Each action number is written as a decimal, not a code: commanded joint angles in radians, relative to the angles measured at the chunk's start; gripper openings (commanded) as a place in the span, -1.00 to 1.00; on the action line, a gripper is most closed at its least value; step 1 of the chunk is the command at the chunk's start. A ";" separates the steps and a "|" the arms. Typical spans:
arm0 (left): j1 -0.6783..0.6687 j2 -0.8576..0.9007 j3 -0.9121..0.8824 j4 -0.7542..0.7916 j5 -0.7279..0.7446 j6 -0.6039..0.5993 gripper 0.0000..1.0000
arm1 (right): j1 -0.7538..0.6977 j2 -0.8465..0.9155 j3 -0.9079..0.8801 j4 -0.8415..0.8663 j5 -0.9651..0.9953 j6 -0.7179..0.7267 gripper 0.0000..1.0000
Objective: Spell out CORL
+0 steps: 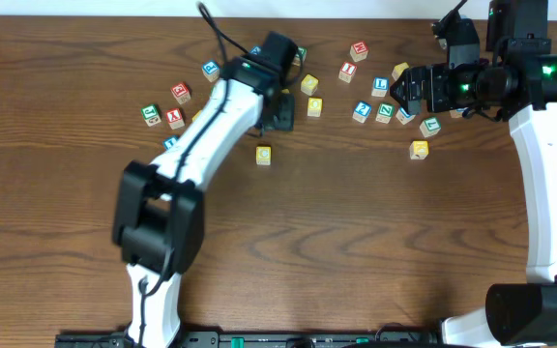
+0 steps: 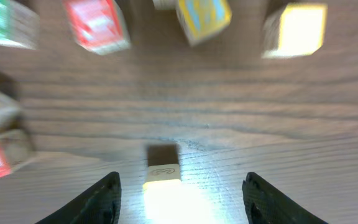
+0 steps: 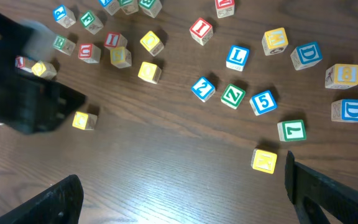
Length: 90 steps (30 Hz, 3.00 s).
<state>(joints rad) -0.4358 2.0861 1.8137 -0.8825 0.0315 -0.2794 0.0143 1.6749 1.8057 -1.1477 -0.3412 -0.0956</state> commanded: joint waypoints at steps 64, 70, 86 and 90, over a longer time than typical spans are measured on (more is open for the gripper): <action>0.087 -0.034 0.172 0.006 -0.006 0.075 0.31 | -0.002 0.001 0.024 -0.001 -0.009 -0.006 0.99; 0.070 -0.032 0.170 -0.001 -0.006 0.076 0.30 | -0.001 0.001 0.024 0.002 -0.009 -0.007 0.99; 0.318 -0.203 0.169 -0.111 -0.130 0.034 0.31 | 0.099 0.058 0.039 0.171 0.071 0.243 0.95; 0.382 -0.239 0.169 -0.157 -0.129 0.030 0.30 | 0.187 0.172 0.167 0.151 0.126 0.286 0.83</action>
<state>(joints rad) -0.0711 1.8790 1.9697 -1.0206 -0.0826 -0.2367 0.1463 1.7771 1.8877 -0.9825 -0.2775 0.1143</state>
